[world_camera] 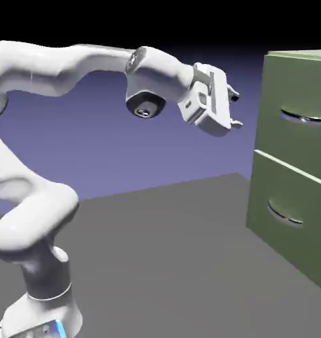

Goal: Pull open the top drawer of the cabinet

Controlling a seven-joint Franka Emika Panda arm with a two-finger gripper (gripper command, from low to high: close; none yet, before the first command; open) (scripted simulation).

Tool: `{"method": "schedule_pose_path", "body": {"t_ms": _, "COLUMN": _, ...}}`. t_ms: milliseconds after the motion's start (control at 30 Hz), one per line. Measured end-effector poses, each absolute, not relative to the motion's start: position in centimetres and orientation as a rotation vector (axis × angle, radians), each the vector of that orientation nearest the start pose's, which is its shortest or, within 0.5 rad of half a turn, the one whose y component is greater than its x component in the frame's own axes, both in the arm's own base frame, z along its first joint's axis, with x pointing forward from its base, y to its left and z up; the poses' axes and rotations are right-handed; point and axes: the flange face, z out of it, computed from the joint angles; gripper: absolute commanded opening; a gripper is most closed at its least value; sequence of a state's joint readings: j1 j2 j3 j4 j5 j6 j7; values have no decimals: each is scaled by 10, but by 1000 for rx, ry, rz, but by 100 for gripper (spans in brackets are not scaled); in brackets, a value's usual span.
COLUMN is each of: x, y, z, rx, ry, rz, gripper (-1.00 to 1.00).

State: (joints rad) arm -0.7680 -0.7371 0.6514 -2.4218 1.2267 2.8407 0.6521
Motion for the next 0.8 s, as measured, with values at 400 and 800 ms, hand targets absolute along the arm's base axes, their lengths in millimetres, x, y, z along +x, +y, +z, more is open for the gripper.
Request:
{"method": "schedule_pose_path", "body": {"t_ms": 400, "x": 450, "y": -4, "z": 619, "rx": -1150, "ry": 1568, "rz": -968, "gripper": 0}}
{"method": "schedule_pose_path", "body": {"t_ms": 800, "x": 521, "y": 17, "z": 577, "rx": -871, "ry": 1522, "rz": -793, "gripper": 0}}
